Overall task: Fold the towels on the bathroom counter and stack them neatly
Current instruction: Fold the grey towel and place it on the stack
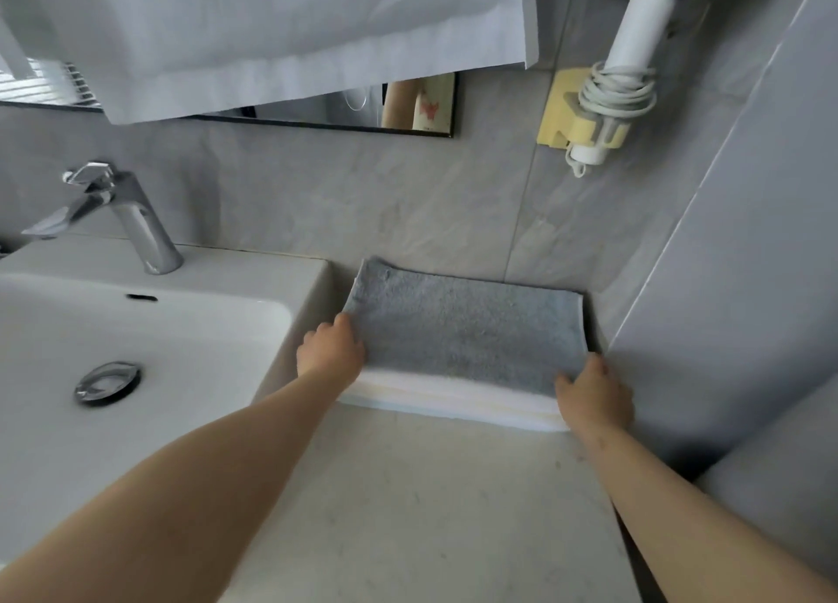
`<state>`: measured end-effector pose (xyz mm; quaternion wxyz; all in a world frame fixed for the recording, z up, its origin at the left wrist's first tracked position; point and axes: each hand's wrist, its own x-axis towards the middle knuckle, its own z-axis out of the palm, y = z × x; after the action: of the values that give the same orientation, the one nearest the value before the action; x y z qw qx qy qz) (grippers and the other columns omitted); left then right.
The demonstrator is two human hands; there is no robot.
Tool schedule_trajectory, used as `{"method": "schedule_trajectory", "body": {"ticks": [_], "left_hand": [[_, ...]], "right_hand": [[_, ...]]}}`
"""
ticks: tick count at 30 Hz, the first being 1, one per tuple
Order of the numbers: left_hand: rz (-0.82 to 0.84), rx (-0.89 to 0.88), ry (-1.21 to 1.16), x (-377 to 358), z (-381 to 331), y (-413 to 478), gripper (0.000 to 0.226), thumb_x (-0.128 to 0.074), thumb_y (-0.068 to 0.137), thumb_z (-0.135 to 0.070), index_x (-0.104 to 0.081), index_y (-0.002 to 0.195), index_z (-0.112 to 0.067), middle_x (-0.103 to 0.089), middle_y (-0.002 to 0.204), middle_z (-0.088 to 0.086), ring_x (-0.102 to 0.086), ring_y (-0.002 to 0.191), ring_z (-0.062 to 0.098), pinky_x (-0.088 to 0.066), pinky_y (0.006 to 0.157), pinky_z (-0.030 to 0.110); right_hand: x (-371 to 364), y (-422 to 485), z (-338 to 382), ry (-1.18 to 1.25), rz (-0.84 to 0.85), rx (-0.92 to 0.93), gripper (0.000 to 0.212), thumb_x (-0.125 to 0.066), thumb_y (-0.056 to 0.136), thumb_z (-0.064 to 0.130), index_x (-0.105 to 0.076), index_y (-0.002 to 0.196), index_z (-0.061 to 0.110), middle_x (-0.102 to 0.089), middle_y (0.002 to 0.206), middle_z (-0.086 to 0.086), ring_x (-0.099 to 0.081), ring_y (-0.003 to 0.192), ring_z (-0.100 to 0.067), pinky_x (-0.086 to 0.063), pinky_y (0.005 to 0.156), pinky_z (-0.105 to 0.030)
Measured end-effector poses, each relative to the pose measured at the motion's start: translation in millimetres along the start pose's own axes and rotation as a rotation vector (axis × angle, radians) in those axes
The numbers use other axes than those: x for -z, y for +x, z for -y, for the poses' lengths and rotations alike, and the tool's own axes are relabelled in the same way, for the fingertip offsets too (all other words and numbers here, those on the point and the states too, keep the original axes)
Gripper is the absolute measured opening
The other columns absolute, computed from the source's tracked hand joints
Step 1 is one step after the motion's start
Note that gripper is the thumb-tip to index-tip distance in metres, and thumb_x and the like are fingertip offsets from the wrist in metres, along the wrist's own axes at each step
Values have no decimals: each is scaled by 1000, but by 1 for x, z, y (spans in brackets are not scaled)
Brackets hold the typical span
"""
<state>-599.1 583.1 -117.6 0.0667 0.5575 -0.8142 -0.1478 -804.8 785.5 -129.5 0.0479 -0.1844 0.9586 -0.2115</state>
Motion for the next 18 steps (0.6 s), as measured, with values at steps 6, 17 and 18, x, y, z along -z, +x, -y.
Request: {"method": "schedule_trajectory", "body": {"ticks": [6,17,18], "left_hand": [[-59,30,58,2,-2,4,35,-47,92,-23,-44,126,-13,-46,129,12,-41,122,33,-39,93,39],[-31,166,-420,29,10,3,20,-56,80,-5,-54,62,-12,-55,66,6,-55,75,28,-41,60,25],[-22,184,-481,34,11,2,23,-57,79,-4,-52,58,-12,-51,60,4,-52,66,25,-39,53,23]], "right_hand": [[-3,7,-3,45,14,-82,34,-52,89,27,-52,117,6,-57,117,-19,-51,109,-39,-44,91,-42],[11,3,-3,660,42,-229,16,-57,84,9,-61,92,-5,-61,84,-14,-61,58,-30,-54,52,-30],[15,1,-3,721,40,-244,12,-57,84,9,-59,89,-2,-59,80,-11,-57,53,-24,-51,44,-24]]}}
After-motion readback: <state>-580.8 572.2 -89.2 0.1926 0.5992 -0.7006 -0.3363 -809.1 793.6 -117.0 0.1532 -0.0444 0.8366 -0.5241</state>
